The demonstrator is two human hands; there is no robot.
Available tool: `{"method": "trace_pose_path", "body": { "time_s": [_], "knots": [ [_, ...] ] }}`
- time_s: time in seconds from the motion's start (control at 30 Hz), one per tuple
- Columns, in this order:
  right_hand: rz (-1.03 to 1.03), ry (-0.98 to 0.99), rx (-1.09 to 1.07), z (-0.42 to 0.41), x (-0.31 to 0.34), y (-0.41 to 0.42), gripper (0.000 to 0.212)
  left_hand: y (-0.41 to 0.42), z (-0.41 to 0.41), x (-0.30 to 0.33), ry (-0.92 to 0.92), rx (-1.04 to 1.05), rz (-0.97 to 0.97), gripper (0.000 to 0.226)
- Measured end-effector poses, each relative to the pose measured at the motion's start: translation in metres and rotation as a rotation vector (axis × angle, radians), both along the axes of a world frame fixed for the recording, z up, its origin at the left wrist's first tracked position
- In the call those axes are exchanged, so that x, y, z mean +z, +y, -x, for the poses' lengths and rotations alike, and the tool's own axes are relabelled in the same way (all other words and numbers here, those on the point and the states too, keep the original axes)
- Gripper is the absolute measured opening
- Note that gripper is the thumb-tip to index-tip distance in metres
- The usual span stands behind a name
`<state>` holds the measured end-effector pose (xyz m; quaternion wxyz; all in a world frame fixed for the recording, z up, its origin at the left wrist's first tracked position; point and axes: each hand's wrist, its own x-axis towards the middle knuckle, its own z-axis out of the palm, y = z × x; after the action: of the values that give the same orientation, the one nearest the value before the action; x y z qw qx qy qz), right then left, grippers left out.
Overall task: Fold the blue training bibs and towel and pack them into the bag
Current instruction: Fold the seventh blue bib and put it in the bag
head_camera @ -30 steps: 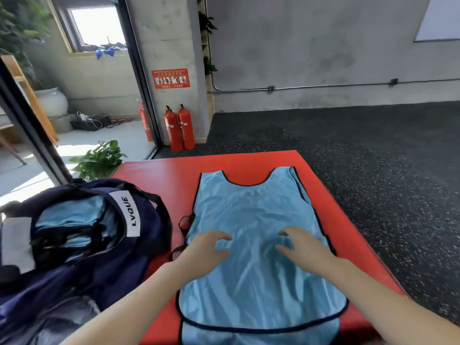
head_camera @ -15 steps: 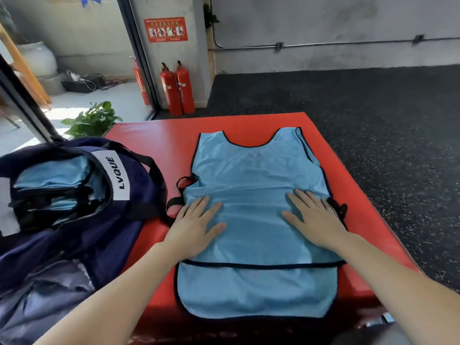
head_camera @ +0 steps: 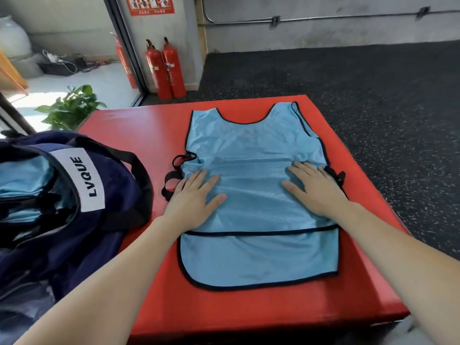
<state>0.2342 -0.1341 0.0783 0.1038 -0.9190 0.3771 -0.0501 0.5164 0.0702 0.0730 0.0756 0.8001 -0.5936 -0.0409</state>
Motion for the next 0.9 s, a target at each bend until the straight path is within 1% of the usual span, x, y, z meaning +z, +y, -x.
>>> {"method": "trace_pose_path", "body": {
  "time_s": [0.1, 0.17, 0.23, 0.3, 0.37, 0.43, 0.47, 0.53, 0.57, 0.73, 0.9],
  "knots": [
    [0.058, -0.033, 0.053, 0.001, 0.008, 0.01, 0.064, 0.003, 0.005, 0.006, 0.037, -0.026, 0.048, 0.07],
    [0.066, -0.087, 0.107, 0.002, 0.014, 0.023, 0.057, 0.01, 0.018, 0.017, 0.064, -0.085, 0.09, 0.06],
    [0.015, -0.175, 0.168, 0.006, 0.021, 0.037, 0.05, 0.021, 0.036, 0.028, 0.127, -0.177, 0.129, 0.048],
    [-0.063, -0.226, 0.221, 0.012, 0.025, 0.053, 0.045, 0.035, 0.057, 0.036, 0.201, -0.287, 0.15, 0.045],
    [-0.116, -0.252, 0.268, 0.019, 0.03, 0.071, 0.042, 0.05, 0.077, 0.037, 0.242, -0.356, 0.112, 0.043],
    [-0.179, -0.277, 0.317, 0.026, 0.036, 0.09, 0.038, 0.062, 0.095, 0.037, 0.285, -0.363, 0.073, 0.038],
    [-0.226, -0.269, 0.335, 0.03, 0.038, 0.1, 0.032, 0.067, 0.104, 0.037, 0.305, -0.366, 0.071, 0.037],
    [-0.325, -0.207, 0.342, 0.039, 0.039, 0.116, 0.022, 0.077, 0.118, 0.037, 0.32, -0.375, 0.054, 0.037],
    [-0.348, -0.175, 0.345, 0.044, 0.038, 0.121, 0.022, 0.082, 0.123, 0.038, 0.319, -0.38, 0.041, 0.036],
    [-0.354, -0.102, 0.34, 0.07, 0.038, 0.137, 0.037, 0.107, 0.133, 0.037, 0.334, -0.331, 0.048, 0.041],
    [-0.298, -0.069, 0.329, 0.092, 0.037, 0.138, 0.029, 0.121, 0.146, 0.036, 0.34, -0.238, 0.067, 0.047]
  ]
}}
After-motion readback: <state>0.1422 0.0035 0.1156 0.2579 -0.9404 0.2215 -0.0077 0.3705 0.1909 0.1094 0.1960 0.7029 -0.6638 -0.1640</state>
